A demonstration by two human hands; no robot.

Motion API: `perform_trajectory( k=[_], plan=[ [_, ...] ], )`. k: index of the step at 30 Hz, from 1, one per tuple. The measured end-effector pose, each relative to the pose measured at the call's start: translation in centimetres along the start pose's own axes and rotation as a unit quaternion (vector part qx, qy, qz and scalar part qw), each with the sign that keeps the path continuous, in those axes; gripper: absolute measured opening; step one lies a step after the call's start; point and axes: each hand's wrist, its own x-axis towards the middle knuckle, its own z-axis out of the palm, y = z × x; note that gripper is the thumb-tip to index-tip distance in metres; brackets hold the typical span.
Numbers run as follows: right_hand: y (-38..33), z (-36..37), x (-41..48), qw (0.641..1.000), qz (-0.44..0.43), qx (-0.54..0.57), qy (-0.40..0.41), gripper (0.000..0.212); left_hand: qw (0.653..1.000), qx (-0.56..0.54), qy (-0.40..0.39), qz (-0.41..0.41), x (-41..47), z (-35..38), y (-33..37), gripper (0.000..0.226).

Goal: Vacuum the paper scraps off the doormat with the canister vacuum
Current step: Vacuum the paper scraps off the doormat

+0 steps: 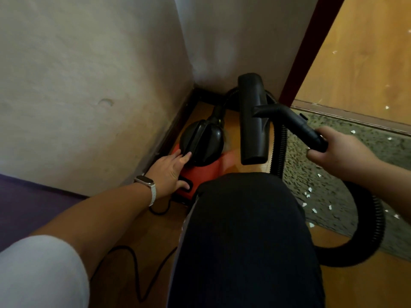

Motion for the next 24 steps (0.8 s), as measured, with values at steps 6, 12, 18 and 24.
perform_trajectory(
  k=[6,12,18,24],
  plan=[
    [2.8,-0.8,-0.9,0.999,0.037,0.013,0.005,0.033,0.998,0.041,0.037,-0.006,0.5,-2.6,1.5,0.088],
    [5.7,-2.2,-0.9,0.997,0.063,0.035,0.026,0.036,0.979,0.075,0.149,0.120,4.5,-3.8,6.3,0.058],
    [10.7,-5.1,-1.5,0.993,0.099,0.032,0.055,0.032,0.935,0.135,0.038,0.326,13.7,-4.2,15.1,0.043],
    [15.3,-7.1,-0.2,0.985,0.132,0.077,0.082,0.036,0.883,0.182,-0.039,0.431,19.3,-3.2,23.6,0.042]
  ],
)
